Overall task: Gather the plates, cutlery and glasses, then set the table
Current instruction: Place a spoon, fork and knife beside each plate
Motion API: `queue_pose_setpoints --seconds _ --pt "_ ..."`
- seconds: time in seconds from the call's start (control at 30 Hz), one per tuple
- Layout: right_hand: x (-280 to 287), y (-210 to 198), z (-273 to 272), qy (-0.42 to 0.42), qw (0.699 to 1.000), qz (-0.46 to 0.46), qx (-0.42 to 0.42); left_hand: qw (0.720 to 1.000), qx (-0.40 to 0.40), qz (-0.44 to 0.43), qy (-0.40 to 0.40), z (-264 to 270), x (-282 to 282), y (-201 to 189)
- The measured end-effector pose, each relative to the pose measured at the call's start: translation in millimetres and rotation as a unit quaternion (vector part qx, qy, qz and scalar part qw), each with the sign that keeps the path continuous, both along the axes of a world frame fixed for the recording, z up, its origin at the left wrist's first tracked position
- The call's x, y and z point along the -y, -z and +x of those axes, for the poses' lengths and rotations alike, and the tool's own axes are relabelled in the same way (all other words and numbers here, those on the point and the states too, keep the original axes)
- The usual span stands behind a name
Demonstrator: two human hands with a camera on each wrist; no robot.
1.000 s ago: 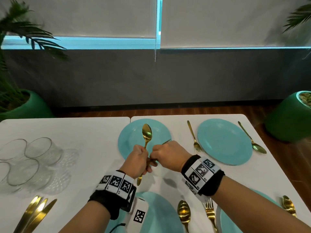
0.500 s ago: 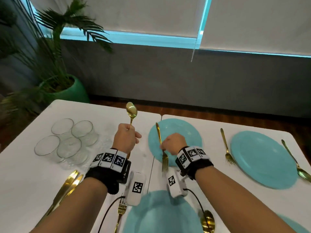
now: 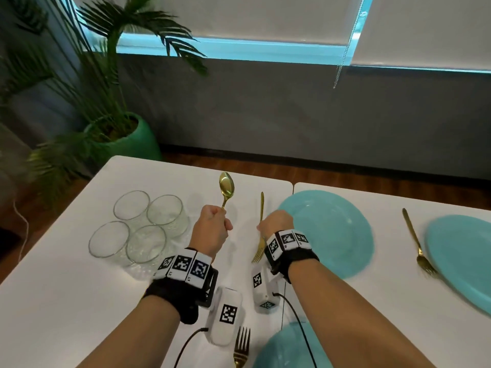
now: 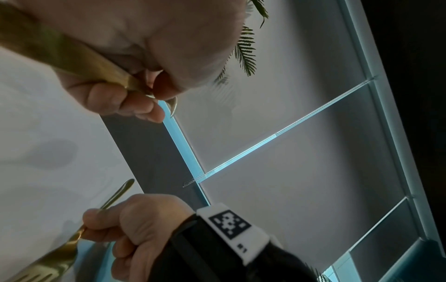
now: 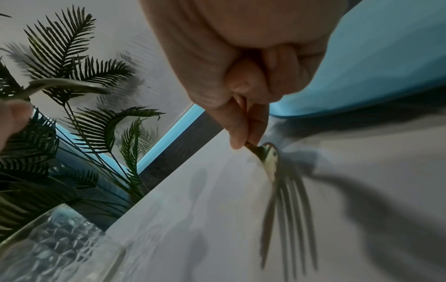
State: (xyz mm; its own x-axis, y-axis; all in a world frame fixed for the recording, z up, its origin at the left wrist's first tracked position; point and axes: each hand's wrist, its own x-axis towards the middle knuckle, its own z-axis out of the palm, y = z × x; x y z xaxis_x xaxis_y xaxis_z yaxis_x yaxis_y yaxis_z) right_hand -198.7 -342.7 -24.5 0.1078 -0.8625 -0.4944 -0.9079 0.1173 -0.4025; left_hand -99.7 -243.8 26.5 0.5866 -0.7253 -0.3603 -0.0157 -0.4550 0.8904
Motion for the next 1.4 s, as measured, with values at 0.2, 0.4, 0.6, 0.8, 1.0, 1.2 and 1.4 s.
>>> queue_pose_setpoints --seconds 0.2,0.4,0.6,0.8,1.0,1.2,1.4 --pt "-4 5 8 0.037 0.999 -0.023 0.011 0.999 -0.01 0.002 0.038 12 2 3" --pt "-6 9 11 0.05 0.997 -0.057 0.007 0.999 -0.017 -0.002 0.045 18 1 4" --pt "-2 9 13 0.048 0.995 -0.086 -0.014 0.999 -0.017 0.0 0.05 21 -1 7" --pt "4 6 15 0.03 0.994 -0.099 -0.029 0.999 -0.023 0.002 0.05 22 -2 11" --pt "5 6 14 0.022 0.994 -0.103 -0.031 0.998 -0.019 0.003 0.061 21 -1 11" --pt "3 0 13 0.017 0.993 -0.11 -0.027 0.998 -0.018 0.005 0.066 19 0 10" --pt "-14 -33 3 -0.065 0.959 -0.265 0.076 0.997 -0.01 0.035 0.066 20 6 13"
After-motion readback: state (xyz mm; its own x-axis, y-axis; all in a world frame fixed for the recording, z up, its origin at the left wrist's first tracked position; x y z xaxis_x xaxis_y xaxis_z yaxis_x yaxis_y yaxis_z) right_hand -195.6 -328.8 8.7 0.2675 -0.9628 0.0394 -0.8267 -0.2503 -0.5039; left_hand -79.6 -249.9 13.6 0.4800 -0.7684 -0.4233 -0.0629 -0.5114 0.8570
